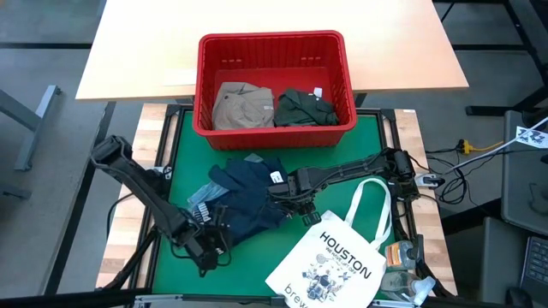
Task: Fold Laundry from Bin
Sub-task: Stack the gray shorts on top of the dark blue boxer shorts
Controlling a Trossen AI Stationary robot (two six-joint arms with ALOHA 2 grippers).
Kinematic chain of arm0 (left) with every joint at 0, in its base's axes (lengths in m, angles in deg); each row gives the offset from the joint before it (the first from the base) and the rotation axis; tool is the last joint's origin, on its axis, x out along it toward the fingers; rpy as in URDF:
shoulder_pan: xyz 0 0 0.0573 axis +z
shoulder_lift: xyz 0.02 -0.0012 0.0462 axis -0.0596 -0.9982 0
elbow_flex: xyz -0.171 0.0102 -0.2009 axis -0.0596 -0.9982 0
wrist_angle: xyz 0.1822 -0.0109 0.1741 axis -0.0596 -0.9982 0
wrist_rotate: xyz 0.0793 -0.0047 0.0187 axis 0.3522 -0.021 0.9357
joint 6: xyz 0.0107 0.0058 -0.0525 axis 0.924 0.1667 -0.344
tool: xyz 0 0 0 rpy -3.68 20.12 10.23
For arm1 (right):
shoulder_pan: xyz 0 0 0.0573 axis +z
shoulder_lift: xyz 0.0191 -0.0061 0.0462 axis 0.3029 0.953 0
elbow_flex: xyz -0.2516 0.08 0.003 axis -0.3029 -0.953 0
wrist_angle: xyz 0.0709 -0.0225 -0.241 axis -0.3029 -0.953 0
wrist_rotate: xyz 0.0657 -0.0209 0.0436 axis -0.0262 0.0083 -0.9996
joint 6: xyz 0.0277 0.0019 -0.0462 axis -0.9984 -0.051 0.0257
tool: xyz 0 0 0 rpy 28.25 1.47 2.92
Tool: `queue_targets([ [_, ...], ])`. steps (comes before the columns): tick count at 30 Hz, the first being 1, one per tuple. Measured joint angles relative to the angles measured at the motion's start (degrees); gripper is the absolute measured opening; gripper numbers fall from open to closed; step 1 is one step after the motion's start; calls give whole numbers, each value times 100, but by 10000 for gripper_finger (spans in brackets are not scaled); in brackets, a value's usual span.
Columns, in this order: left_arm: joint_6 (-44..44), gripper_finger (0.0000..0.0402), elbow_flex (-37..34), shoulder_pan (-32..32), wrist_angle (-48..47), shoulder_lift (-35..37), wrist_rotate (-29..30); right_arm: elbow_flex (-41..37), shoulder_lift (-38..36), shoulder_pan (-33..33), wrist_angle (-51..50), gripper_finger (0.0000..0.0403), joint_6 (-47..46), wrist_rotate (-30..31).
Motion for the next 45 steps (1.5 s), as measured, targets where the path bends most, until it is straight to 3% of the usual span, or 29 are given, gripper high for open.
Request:
queue_targets([
  [8,-460,0,458,-312,-1122,224,-612,2,0,2,-7,138,0,0],
  [12,-470,0,465,-373,-1094,225,-889,2,0,2,-7,138,0,0],
  [24,-752,0,465,-365,-794,128,-899,2,0,7,-7,138,0,0],
  [36,-730,0,462,-344,-729,-500,-1277,2,-2,4,-37,139,-125,0],
  [41,-757,7,461,-338,-733,-691,-1480,2,-2,5,-58,167,-199,28],
  [45,-1129,42,460,-339,-748,-706,-1475,2,-2,4,-28,198,-480,284],
])
